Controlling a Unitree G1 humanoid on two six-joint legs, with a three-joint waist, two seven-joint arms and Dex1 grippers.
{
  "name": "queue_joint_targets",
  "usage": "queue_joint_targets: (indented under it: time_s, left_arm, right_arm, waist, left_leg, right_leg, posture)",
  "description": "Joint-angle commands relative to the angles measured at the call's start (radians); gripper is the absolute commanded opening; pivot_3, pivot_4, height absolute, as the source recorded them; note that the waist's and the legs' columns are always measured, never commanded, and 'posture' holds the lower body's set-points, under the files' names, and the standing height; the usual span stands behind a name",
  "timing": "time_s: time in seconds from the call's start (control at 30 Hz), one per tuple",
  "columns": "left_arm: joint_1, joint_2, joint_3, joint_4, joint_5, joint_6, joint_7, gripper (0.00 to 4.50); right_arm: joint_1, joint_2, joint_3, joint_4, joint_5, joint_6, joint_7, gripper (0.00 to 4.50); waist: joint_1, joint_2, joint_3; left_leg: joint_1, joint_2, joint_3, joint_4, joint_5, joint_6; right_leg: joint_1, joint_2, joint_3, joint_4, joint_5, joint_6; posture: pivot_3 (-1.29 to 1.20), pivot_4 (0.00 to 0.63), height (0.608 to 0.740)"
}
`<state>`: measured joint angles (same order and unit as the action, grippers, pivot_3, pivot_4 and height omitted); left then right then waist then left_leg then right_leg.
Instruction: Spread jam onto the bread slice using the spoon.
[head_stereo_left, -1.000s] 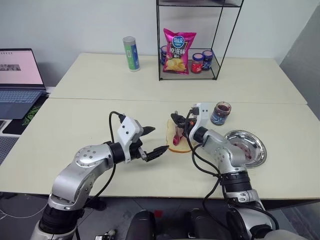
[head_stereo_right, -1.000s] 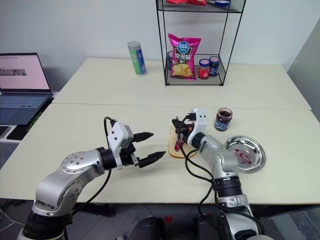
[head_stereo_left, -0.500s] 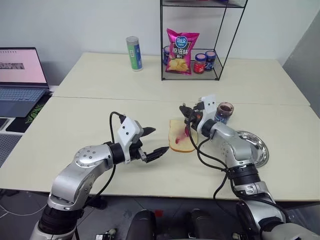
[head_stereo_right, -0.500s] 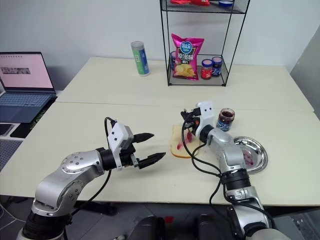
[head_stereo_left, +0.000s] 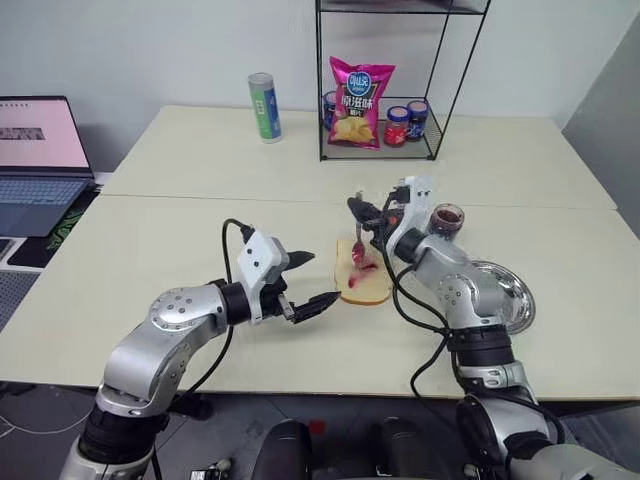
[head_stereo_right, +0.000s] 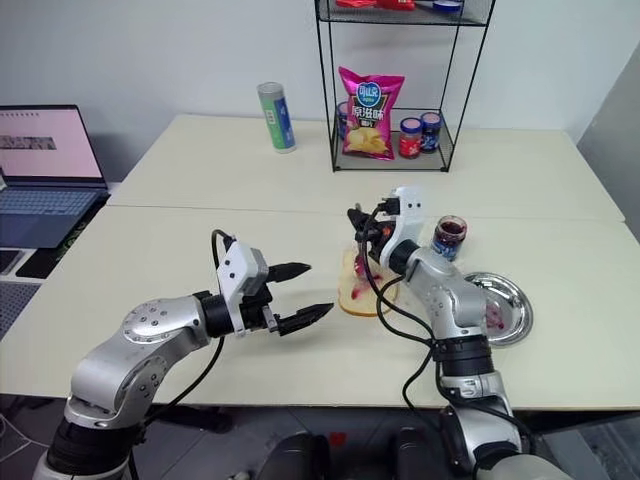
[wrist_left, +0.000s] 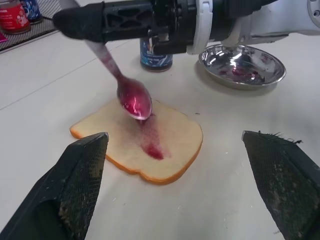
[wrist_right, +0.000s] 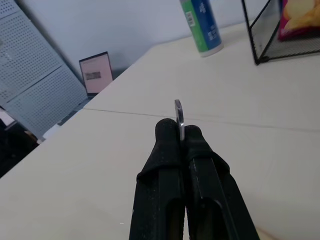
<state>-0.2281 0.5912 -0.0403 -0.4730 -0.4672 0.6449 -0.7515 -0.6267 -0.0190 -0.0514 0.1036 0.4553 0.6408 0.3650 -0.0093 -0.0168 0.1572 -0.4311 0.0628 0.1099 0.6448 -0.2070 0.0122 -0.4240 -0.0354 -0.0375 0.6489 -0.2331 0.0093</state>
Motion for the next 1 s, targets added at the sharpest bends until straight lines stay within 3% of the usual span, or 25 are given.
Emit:
queue_joint_targets:
  time_s: [0.03, 0.73, 1.0]
  left_arm:
    - [-0.007, 0.002, 0.001, -0.022, 0.0, -0.02, 0.001, 4.5]
    - [-0.023, 0.0, -0.002, -0.014, 0.005, -0.019, 0.007, 4.5]
    - [-0.028, -0.003, -0.005, -0.007, 0.005, -0.023, 0.002, 4.5]
  right_arm:
    - [0.03, -0.005, 0.019, -0.011, -0.015, -0.016, 0.004, 0.01]
    - [-0.044, -0.051, 0.0, 0.083, -0.134, -0.194, -0.064, 0.01]
    - [-0.033, 0.014, -0.051, 0.005, 0.011, -0.04, -0.061, 0.01]
  waist:
    - [0.001, 0.0, 0.0]
    - [-0.002, 0.0, 0.0]
    - [-0.01, 0.0, 0.0]
  left_leg:
    - [0.0, 0.0, 0.0, 0.0, 0.0, 0.0]
    - [0.0, 0.0, 0.0, 0.0, 0.0, 0.0]
    - [0.0, 0.001, 0.0, 0.0, 0.0, 0.0]
  right_leg:
    - [0.0, 0.0, 0.0, 0.0, 0.0, 0.0]
    - [0.0, 0.0, 0.001, 0.0, -0.001, 0.002]
    - [0.0, 0.001, 0.001, 0.0, 0.0, 0.0]
  posture:
    - [0.0, 0.15, 0.74]
    - [0.0, 0.15, 0.74]
    - [0.0, 0.15, 0.74]
